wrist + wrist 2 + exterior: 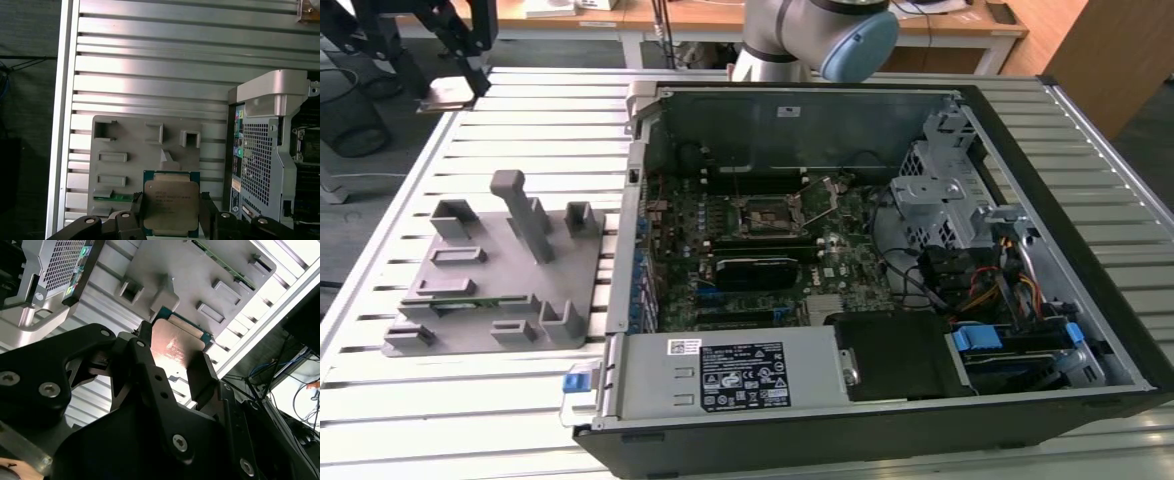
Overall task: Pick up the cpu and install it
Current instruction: 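Pick up the cpu and move it towards the insertion slot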
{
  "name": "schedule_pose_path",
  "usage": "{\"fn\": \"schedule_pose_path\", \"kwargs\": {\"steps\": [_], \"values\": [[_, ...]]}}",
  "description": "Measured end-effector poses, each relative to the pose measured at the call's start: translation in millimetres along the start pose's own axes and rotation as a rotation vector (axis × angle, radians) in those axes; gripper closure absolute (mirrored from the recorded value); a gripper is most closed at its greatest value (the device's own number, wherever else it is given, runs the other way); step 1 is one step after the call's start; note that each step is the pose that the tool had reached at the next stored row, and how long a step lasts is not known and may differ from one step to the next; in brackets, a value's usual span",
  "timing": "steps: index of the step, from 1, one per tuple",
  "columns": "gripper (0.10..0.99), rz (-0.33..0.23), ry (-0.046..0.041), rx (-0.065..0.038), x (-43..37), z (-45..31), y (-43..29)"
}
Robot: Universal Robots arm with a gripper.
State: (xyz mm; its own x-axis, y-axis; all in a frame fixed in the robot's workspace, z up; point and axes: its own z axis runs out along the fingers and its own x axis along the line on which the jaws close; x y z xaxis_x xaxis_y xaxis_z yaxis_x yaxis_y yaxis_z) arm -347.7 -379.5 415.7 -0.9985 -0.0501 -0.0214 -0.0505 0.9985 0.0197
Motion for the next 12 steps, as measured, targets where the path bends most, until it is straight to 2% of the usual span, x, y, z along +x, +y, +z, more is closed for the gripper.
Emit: {"fn": "schedule_pose_path", "kwargs": {"steps": [12], "values": [[0.561, 0.000, 0.0001, 0.000, -11.0, 0.5, 0.6]]}}
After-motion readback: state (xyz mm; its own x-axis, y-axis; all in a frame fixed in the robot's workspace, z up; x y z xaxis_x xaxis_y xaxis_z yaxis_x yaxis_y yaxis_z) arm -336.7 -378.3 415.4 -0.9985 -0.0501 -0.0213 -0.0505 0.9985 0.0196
